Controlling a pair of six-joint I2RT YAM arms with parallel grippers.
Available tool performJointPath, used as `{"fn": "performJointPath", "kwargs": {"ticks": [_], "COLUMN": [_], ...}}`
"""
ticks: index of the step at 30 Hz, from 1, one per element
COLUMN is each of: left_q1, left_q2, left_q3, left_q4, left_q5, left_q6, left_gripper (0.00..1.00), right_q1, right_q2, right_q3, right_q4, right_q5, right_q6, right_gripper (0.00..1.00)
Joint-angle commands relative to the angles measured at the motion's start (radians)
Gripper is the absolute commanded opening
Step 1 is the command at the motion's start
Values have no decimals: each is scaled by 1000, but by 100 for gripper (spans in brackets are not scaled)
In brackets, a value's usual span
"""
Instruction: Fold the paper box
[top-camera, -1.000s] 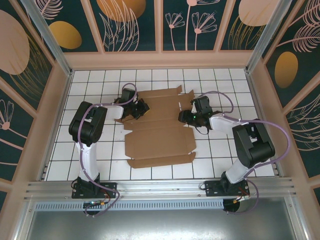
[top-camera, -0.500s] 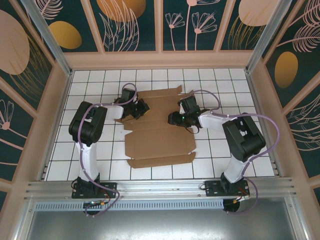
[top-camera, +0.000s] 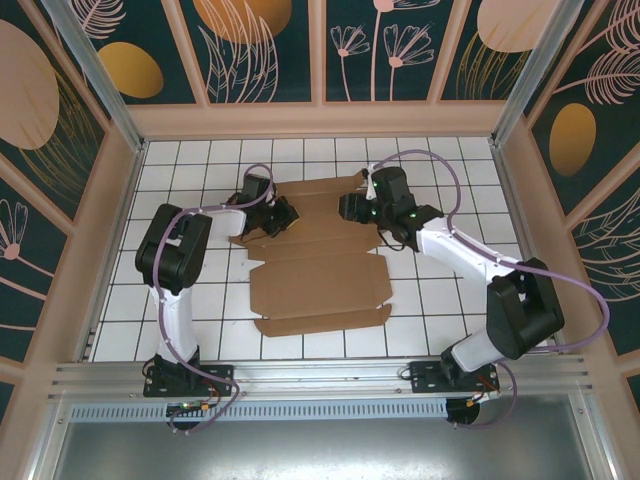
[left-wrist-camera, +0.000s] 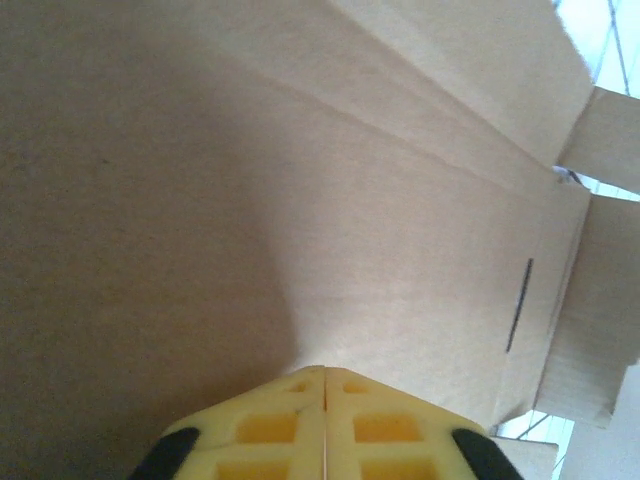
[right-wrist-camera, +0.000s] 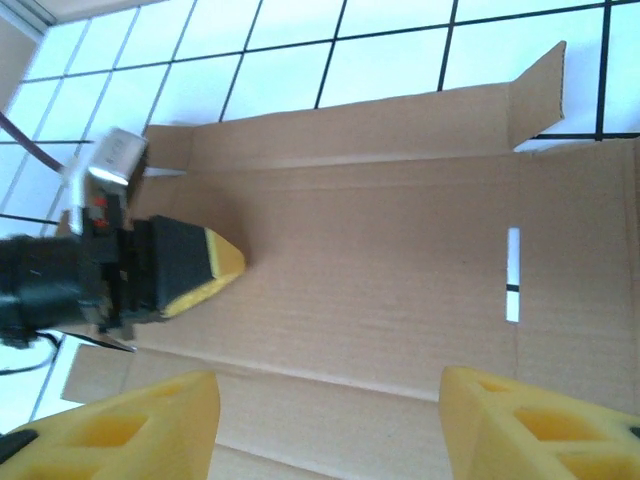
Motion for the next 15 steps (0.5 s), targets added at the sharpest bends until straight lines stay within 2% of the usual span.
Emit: {"fn": "performJointPath", "kwargs": {"ticks": [1,3,5,7,8,11,15], "left_q1": [8,20,49,93,115,164,177], "left_q2": [-104,-146,-214,-280,-295,-292,-260], "left_q3": [84,97,58,-19,-34,-28,37], "left_q4": [-62,-104,-112,-65,-67,-97,-175], "left_q5": [19,-10,-84,-112,-123,-111,-157], "left_q6": [58,86,85,70,68,79,134], "left_gripper": [16,20,22,33,35,40,46], "right_q1": [23,40,71,112,128,159,179], "right_q2": [74,127,171,242,272,378,523], "right_q3": [75,109,133,188,212,291,408], "right_q4": [-93,-125,-127,-155,-163,-173,-227], "right_q5": [78,99,120,179,201,238,285], "right_q6": [-51,-82,-117,-150,-161,-182,-193], "right_gripper": [63,68,72,82,86,88,88]}}
